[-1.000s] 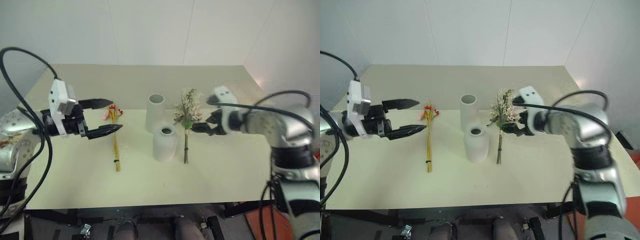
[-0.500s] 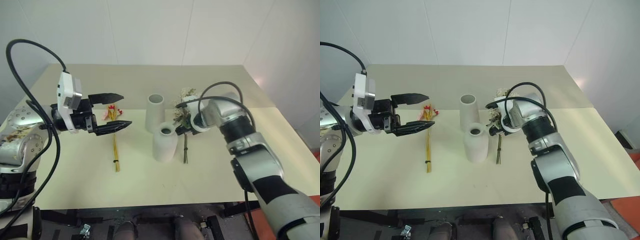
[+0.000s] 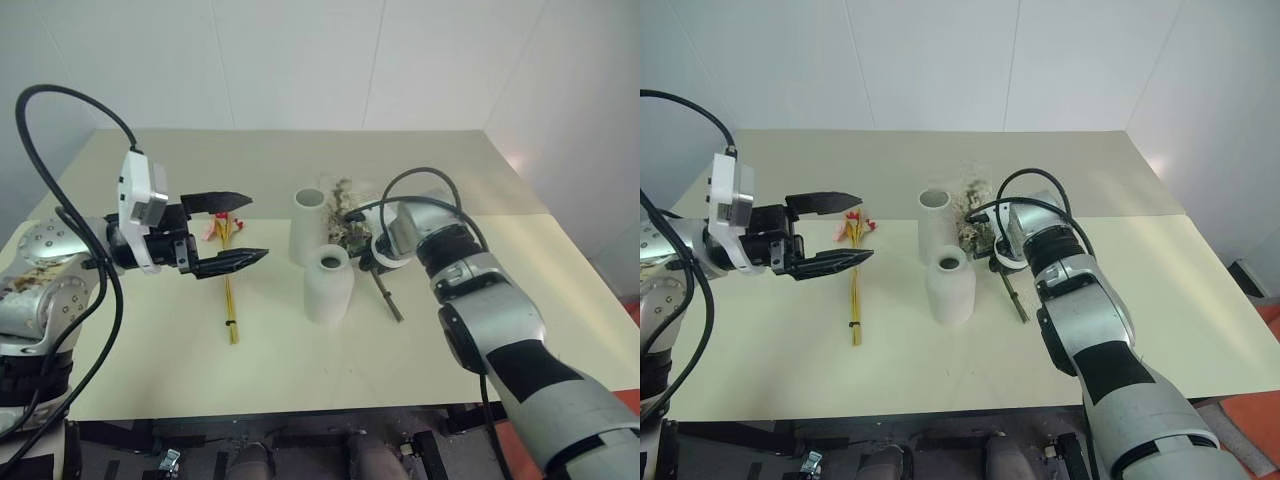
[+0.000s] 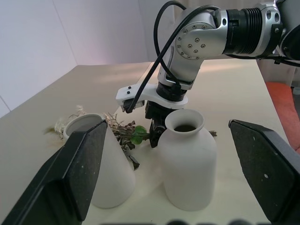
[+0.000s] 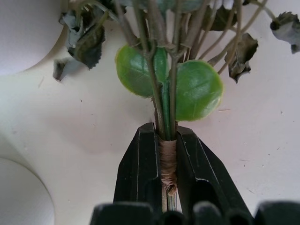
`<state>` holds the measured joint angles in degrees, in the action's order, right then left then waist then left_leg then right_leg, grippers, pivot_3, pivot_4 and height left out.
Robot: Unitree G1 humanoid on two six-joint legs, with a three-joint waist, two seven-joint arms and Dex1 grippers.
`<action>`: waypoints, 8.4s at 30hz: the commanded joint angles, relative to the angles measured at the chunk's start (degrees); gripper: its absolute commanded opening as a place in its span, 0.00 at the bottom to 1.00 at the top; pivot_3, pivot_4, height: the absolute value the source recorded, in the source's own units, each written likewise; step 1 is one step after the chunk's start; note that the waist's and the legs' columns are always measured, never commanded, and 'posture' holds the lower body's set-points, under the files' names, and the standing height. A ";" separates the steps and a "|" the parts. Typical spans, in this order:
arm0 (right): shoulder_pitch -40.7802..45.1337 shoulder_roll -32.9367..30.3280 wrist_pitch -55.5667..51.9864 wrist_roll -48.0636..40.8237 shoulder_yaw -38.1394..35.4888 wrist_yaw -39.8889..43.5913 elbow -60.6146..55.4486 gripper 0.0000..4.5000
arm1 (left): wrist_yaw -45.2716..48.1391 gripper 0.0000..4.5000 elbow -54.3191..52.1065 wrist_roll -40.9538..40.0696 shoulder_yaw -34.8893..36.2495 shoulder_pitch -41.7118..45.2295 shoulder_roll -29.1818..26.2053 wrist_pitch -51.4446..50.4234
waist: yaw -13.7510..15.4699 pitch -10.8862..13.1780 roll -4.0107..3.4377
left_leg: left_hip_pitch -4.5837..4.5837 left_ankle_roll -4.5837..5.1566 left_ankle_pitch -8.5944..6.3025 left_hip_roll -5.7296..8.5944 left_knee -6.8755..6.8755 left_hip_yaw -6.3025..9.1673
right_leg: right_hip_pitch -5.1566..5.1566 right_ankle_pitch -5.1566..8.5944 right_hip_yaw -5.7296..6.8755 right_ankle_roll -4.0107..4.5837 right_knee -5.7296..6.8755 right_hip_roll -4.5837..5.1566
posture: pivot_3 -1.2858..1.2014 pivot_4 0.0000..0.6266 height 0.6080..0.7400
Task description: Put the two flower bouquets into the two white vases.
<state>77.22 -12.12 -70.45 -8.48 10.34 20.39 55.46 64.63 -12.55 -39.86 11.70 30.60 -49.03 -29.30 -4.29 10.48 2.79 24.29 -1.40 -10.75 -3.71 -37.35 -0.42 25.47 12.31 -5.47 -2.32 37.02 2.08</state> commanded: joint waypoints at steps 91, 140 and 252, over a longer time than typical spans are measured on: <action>-6.11 11.13 64.69 -4.56 -13.42 2.74 -29.59 0.05 | 2.93 1.00 17.21 8.62 -6.73 18.52 -8.94 -11.48 | -1.32 0.10 -0.14 | 0.12 -0.02 0.01 -0.20 0.23 0.18 | 0.35 -0.05 -0.01 0.18 0.12 -0.32 | 0.52 0.24 1.00; -26.86 -7.48 39.57 -12.02 -14.57 10.62 -58.93 0.99 | -3.90 1.00 25.02 15.40 -7.80 24.10 2.82 -4.81 | 0.35 0.08 -0.10 | 0.35 -0.02 0.10 -0.20 0.18 0.22 | 0.60 -0.18 -0.05 0.36 0.22 -0.39 | 0.52 0.24 1.00; -55.20 -50.94 30.31 -31.97 -29.76 47.08 -71.36 1.00 | -11.36 0.14 13.67 3.23 -11.15 20.48 31.14 -3.64 | 1.70 0.08 -0.14 | -0.54 -0.03 0.10 -0.06 0.11 0.27 | -0.45 0.14 -0.15 -0.17 0.01 -0.37 | 0.52 0.24 1.00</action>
<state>21.78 -62.30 -40.43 -39.53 -16.95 67.77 -14.57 52.31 2.85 -37.11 0.66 50.67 -17.03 -33.99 -2.60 10.57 2.65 23.75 -1.43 -10.65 -3.77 -37.24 -0.16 25.02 12.45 -5.63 -2.49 37.03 1.71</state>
